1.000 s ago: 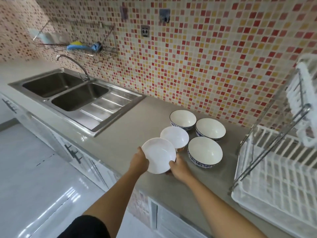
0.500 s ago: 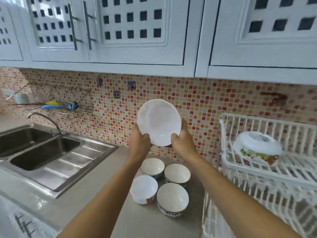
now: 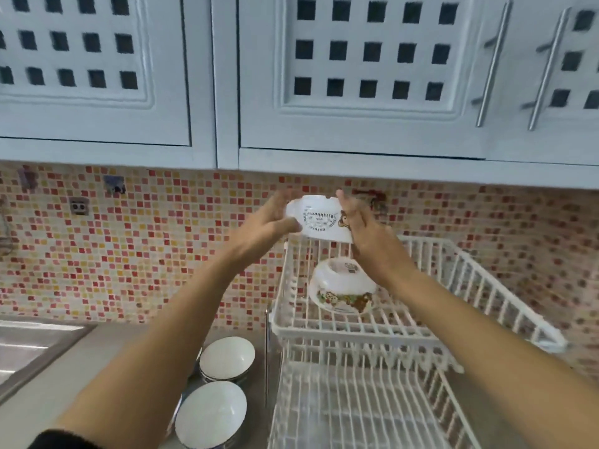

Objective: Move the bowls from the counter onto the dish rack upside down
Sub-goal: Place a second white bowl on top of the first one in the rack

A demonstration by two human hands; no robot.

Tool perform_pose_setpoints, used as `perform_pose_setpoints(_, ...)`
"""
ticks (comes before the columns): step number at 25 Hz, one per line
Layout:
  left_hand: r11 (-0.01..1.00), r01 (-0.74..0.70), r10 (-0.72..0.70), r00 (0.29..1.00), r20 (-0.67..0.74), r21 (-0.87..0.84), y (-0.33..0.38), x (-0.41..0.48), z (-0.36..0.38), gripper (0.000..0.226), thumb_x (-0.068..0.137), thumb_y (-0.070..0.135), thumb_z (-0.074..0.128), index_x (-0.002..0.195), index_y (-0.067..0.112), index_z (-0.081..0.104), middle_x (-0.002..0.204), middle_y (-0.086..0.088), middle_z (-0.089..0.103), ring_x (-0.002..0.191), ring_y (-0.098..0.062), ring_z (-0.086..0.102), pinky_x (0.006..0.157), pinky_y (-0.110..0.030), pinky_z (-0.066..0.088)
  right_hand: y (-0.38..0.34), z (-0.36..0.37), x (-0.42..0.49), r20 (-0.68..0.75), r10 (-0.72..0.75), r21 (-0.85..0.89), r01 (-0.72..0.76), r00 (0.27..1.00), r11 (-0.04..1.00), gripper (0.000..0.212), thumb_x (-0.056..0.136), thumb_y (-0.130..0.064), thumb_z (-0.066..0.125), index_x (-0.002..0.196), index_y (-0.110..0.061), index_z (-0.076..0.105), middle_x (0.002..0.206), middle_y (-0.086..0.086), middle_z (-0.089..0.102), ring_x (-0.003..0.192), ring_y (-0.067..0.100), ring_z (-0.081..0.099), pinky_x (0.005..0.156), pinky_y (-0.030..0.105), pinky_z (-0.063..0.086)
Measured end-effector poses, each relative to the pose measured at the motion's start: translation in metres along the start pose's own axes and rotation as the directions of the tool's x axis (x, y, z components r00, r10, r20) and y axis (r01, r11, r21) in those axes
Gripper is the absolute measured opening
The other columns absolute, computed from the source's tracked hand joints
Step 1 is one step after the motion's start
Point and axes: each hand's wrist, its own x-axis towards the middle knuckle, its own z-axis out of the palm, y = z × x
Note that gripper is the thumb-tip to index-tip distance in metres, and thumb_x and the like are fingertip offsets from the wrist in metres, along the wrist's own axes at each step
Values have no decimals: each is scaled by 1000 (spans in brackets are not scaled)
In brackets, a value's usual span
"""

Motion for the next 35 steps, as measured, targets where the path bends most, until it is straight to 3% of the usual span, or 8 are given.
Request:
perform_pose_setpoints(3, 995, 11, -21, 994, 105, 96, -8, 27, 37, 76, 76, 51, 67, 139, 33, 27, 127, -7, 58, 95, -17, 66, 76, -28, 58, 36, 7, -9, 57, 37, -30, -35, 998, 999, 88, 89, -3, 54, 148, -27, -6, 154, 10, 16, 67, 24, 61, 64, 39, 57)
perform_pose_setpoints(6, 990, 5, -27, 989, 148, 144, -19, 50, 58, 76, 78, 43, 68, 141, 35, 26, 131, -9, 54, 91, -14, 65, 69, -23, 57, 65, 13, -13, 170, 24, 60, -35, 985, 998, 90, 86, -19, 62, 148, -32, -1, 157, 3, 7, 103, 29, 61, 88, 45, 51)
perform_pose_setpoints(10, 939, 10, -76, 981, 180, 343, -41, 64, 74, 78, 67, 56, 72, 132, 44, 30, 141, -5, 37, 119, -28, 46, 92, -49, 51, 96, 27, -24, 460, -34, 201, -67, 887, 977, 92, 81, -58, 57, 141, -49, -12, 154, -14, -22, 143, 23, 10, 109, 57, 25)
perform_pose_setpoints(12, 909, 31, -116, 976, 183, 416, -51, 68, 81, 77, 66, 54, 75, 129, 39, 33, 139, -3, 35, 122, -26, 39, 100, -51, 44, 100, 36, -27, 520, -71, 229, -60, 851, 971, 84, 86, -55, 52, 140, -51, -12, 154, -14, -22, 145, 21, 3, 111, 56, 23)
perform_pose_setpoints(20, 803, -11, -175, 951, 254, 595, -60, 68, 90, 88, 60, 54, 79, 128, 25, 30, 133, -5, 32, 114, -24, 39, 102, -41, 40, 105, 54, -24, 565, -131, 325, -73, 815, 943, 81, 83, -47, 62, 139, -39, 5, 144, -18, -1, 129, 23, 34, 97, 36, 42)
perform_pose_setpoints(25, 789, -23, -206, 931, 300, 614, -64, 66, 98, 87, 56, 53, 82, 122, 27, 31, 119, 0, 29, 104, -25, 47, 93, -36, 48, 104, 62, -27, 602, -134, 297, -66, 787, 953, 76, 79, -52, 64, 133, -42, 10, 142, -20, 3, 128, 24, 34, 96, 43, 45)
perform_pose_setpoints(31, 817, -61, -169, 926, 339, 574, -53, 62, 84, 93, 64, 50, 78, 137, 25, 24, 150, -3, 21, 132, -27, 35, 110, -43, 34, 94, 40, -16, 670, -23, 152, -106, 742, 983, 113, 64, -64, 70, 145, -37, -5, 156, -7, -17, 143, 27, 13, 112, 53, 25)
perform_pose_setpoints(35, 798, -111, -17, 978, 207, 592, -36, 52, 43, 66, 86, 35, 61, 141, 17, 28, 150, -6, 29, 132, -25, 40, 109, -36, 33, 59, 15, 21, 590, -22, 127, -67, 807, 990, 97, 76, -68, 52, 149, -29, 2, 158, 1, -6, 144, 25, 9, 113, 51, 20)
